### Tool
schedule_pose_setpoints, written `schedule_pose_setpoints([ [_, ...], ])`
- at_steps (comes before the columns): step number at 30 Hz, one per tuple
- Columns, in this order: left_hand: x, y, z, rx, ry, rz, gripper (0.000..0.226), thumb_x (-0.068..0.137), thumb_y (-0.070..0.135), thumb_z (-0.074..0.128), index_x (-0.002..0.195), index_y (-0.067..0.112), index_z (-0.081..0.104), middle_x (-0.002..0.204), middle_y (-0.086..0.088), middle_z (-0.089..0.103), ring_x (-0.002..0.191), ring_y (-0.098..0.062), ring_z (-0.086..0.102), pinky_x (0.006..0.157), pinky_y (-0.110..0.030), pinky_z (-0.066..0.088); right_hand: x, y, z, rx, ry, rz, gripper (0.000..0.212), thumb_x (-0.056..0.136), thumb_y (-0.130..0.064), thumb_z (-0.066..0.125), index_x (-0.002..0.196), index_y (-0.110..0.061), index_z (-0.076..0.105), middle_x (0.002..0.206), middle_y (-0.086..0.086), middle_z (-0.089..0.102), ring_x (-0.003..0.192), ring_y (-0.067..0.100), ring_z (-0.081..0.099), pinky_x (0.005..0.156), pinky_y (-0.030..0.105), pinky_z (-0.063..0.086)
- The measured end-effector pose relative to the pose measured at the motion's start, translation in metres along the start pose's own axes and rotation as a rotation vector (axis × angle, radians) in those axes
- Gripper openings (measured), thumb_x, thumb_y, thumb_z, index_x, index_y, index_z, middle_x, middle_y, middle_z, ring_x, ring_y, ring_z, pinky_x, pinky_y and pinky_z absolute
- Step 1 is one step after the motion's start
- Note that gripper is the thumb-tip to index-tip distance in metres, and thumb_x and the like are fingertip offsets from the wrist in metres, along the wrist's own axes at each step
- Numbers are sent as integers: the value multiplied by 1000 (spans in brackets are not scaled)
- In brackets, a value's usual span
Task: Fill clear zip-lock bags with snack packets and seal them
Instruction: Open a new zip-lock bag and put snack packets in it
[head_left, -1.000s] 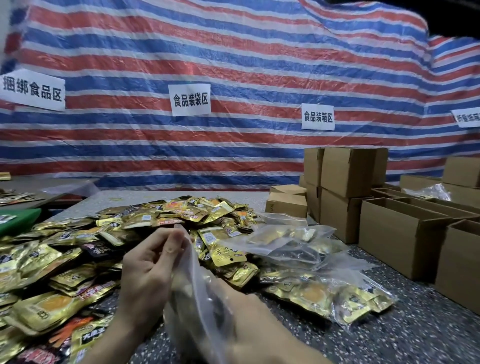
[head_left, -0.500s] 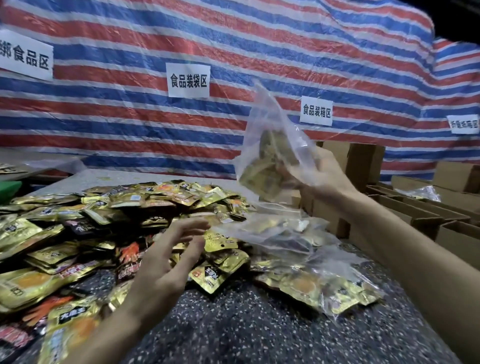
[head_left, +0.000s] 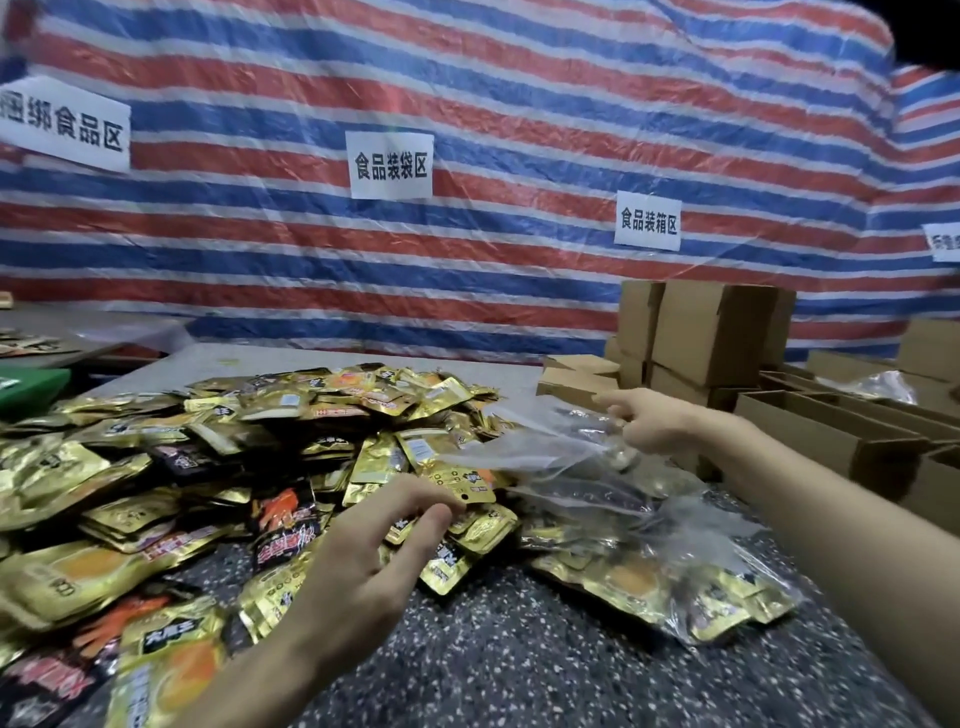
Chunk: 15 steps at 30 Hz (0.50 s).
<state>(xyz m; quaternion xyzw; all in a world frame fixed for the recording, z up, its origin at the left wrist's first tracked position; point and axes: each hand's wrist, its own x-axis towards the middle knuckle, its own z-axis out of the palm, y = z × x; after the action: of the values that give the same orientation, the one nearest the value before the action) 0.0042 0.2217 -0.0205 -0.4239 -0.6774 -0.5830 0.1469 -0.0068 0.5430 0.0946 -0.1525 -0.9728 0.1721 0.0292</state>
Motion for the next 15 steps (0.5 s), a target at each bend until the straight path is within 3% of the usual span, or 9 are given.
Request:
schedule_pose_setpoints([
  [2,2,2,-1,1,21,-2,18,91,29,54,99,24,70,96,14,71,99,-9,65,80,-13,48,-12,-12,-10,-33,193,-56,60,90,-3,60,147,-17,45,146,13,50,130,28,50,105,34,44],
  [4,2,3,-3,16,59,-7,18,91,30,55,98,24,69,95,14,70,97,-8,65,78,-11,47,-29,-34,2,102,433,-175,51,83,1,56,130,-19,58,134,7,59,121,25,55,103,42,47],
  [6,2,3,-5,30,98,-12,17,91,30,55,98,23,69,94,14,70,95,-7,65,76,-9,46,-49,-64,33,287,587,-391,42,79,3,54,111,-22,64,115,-2,66,106,13,59,90,31,50],
  [9,3,1,-8,23,148,-33,17,92,28,54,99,22,68,94,13,69,94,-8,65,75,-11,48,-73,-106,90,486,541,-614,34,82,3,57,99,-27,62,97,-17,63,95,-4,59,74,11,48],
  [13,3,-8,-14,118,177,-34,16,94,28,54,103,25,67,96,13,68,97,-14,64,80,-24,51,-80,-127,153,642,527,-692,29,83,8,61,101,-15,67,96,-5,67,91,7,63,78,28,53],
  [15,3,-11,-17,146,179,-22,15,94,28,55,104,24,66,97,13,68,97,-13,65,80,-25,52,-81,-125,171,729,529,-708,31,85,8,62,101,-17,67,94,-7,68,90,11,65,76,28,54],
])
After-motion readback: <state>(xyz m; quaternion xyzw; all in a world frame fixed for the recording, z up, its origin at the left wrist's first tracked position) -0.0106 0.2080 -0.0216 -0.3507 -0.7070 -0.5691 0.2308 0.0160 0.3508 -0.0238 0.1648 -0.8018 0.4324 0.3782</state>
